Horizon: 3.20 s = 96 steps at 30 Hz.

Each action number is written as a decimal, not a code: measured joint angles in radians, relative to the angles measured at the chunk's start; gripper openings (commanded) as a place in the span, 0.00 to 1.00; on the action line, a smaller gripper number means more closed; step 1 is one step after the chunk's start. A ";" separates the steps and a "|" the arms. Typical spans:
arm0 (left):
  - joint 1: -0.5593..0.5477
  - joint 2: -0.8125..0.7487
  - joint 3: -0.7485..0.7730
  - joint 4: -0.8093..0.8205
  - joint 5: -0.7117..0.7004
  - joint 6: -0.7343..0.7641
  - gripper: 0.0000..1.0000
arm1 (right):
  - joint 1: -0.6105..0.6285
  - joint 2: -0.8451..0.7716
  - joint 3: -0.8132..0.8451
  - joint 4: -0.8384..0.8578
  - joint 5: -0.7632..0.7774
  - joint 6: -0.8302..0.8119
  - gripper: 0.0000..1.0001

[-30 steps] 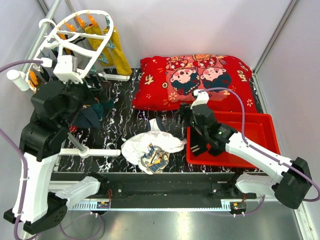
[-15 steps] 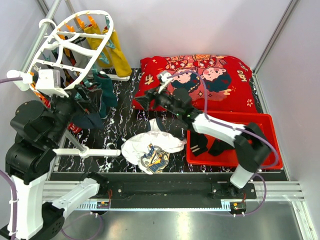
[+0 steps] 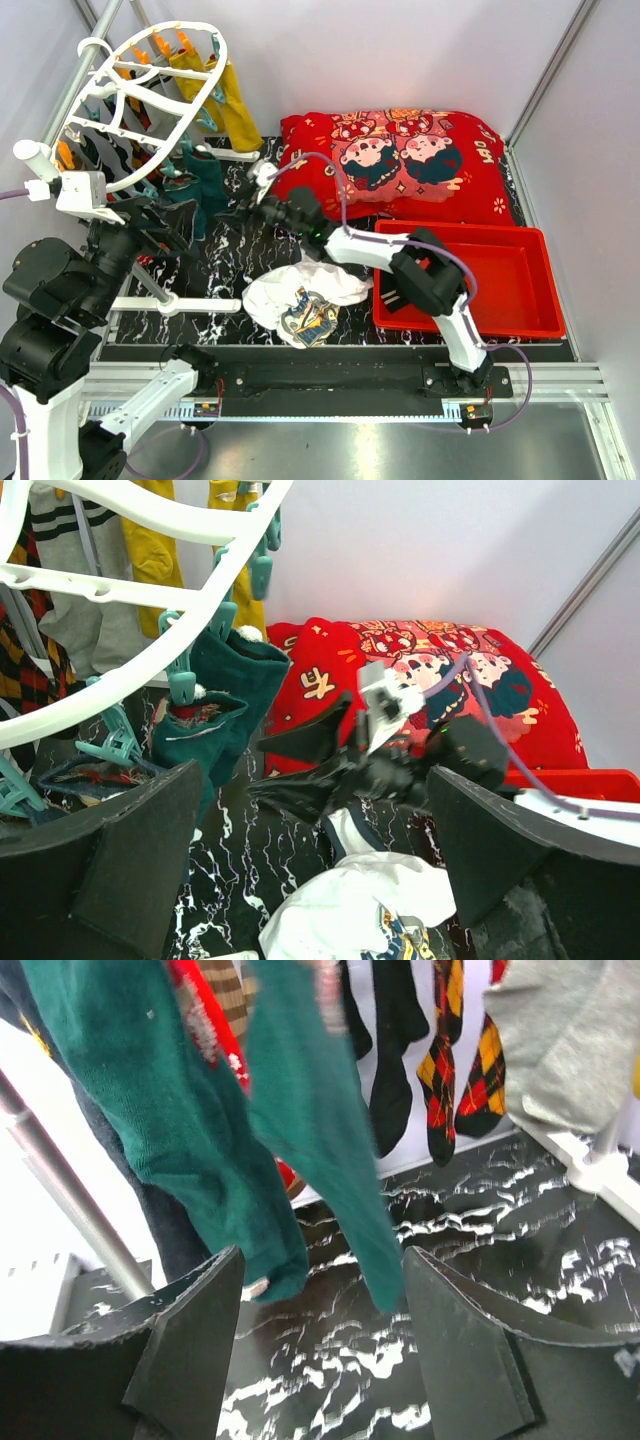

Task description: Remove the socks clipped to the hanger

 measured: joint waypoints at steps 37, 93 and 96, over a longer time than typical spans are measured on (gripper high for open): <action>0.000 0.016 0.018 -0.038 -0.016 -0.008 0.99 | 0.088 0.157 0.185 0.011 0.282 -0.320 0.00; 0.000 0.254 0.206 -0.080 -0.126 -0.077 0.89 | 0.393 -0.410 -0.170 -0.139 0.548 -0.360 0.00; 0.000 0.245 0.187 -0.048 -0.083 -0.078 0.89 | 0.384 -0.438 -0.187 -0.138 0.483 -0.261 0.00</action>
